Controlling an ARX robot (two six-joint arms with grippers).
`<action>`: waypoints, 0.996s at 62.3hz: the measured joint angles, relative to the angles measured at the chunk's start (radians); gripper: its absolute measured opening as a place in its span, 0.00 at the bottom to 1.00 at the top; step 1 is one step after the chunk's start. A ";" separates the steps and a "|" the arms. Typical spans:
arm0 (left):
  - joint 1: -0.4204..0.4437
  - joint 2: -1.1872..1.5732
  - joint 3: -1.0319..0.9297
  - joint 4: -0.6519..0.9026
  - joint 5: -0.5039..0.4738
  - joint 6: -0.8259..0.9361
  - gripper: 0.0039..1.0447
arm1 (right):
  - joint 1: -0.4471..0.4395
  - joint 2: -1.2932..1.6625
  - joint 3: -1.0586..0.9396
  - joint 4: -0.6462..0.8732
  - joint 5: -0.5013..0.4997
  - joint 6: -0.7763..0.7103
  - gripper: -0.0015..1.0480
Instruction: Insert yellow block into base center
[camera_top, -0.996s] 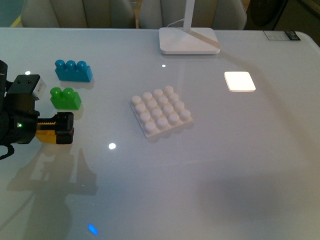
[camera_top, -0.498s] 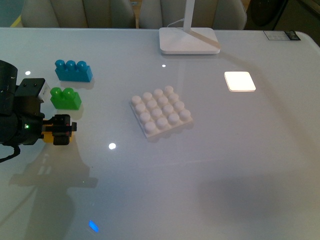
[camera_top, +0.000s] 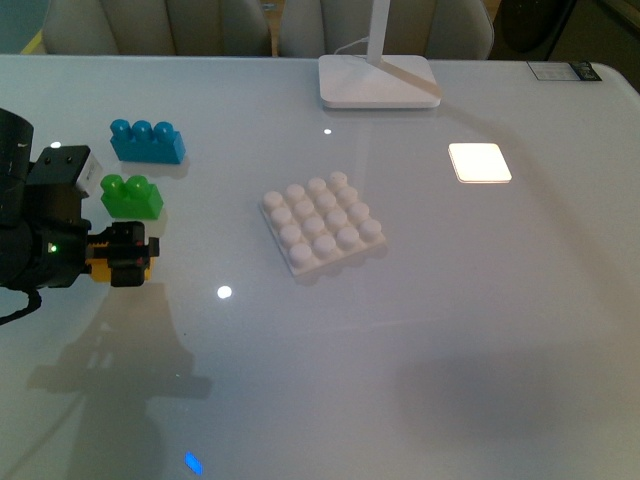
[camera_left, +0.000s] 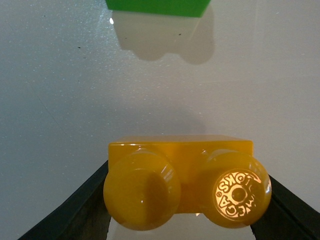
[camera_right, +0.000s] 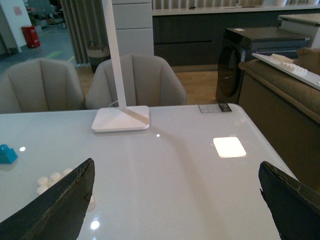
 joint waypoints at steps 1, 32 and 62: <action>-0.010 -0.013 -0.002 -0.004 0.000 -0.010 0.61 | 0.000 0.000 0.000 0.000 0.000 0.000 0.92; -0.294 -0.117 0.031 -0.094 -0.040 -0.165 0.61 | 0.000 0.000 0.000 0.000 0.000 0.000 0.92; -0.412 0.007 0.298 -0.307 -0.183 -0.282 0.61 | 0.000 0.000 0.000 0.000 0.000 0.000 0.92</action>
